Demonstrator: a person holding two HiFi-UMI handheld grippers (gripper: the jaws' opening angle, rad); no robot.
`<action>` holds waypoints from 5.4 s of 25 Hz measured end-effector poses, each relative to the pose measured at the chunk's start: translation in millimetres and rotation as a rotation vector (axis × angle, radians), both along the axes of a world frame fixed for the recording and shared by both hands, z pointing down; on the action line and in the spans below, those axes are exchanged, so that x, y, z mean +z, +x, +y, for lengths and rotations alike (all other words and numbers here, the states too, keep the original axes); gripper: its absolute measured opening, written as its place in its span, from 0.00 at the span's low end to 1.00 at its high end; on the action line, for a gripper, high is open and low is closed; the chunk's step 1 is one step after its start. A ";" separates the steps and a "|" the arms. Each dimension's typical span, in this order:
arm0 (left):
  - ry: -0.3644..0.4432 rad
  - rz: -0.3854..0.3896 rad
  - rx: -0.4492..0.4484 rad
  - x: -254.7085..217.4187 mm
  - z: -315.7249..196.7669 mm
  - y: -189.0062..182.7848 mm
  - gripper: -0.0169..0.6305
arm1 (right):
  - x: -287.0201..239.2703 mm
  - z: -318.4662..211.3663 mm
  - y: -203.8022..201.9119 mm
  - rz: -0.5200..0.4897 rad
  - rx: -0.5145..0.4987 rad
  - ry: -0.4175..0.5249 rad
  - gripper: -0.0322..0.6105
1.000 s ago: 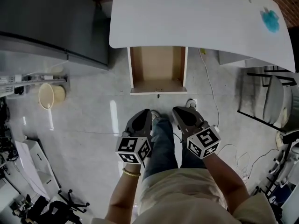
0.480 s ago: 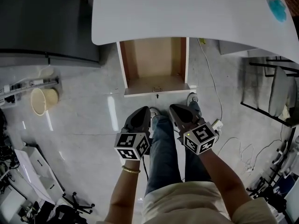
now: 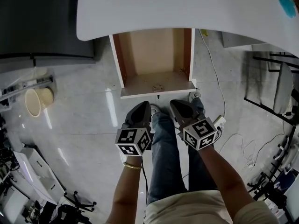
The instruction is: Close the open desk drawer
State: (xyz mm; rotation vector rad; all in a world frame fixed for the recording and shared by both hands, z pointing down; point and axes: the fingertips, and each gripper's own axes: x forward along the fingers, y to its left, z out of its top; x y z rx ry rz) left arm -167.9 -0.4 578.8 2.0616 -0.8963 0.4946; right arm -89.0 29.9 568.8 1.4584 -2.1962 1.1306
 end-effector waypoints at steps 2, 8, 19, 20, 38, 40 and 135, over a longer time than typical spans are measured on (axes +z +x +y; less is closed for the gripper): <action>0.007 0.006 0.000 8.4 -2.7 1.9 0.03 | 10.8 -2.6 1.9 -0.001 0.006 -0.009 0.06; 0.034 0.021 -0.002 32.9 -8.9 7.6 0.03 | 39.5 -14.8 8.0 -0.023 0.064 -0.028 0.12; 0.035 0.069 0.048 65.4 -11.7 24.7 0.27 | 84.2 -27.7 19.0 -0.066 0.110 -0.026 0.31; 0.036 0.069 0.049 68.3 -12.9 24.4 0.29 | 85.8 -29.1 19.1 -0.070 0.108 -0.022 0.31; 0.081 0.092 0.052 100.9 -42.9 34.9 0.48 | 114.7 -54.3 15.3 -0.073 0.051 0.021 0.42; 0.085 0.097 0.051 100.9 -44.7 36.5 0.48 | 114.0 -56.4 15.1 -0.075 0.051 0.028 0.41; 0.164 0.142 -0.039 0.8 -95.3 46.2 0.33 | 11.3 -103.5 29.6 -0.074 0.088 0.114 0.29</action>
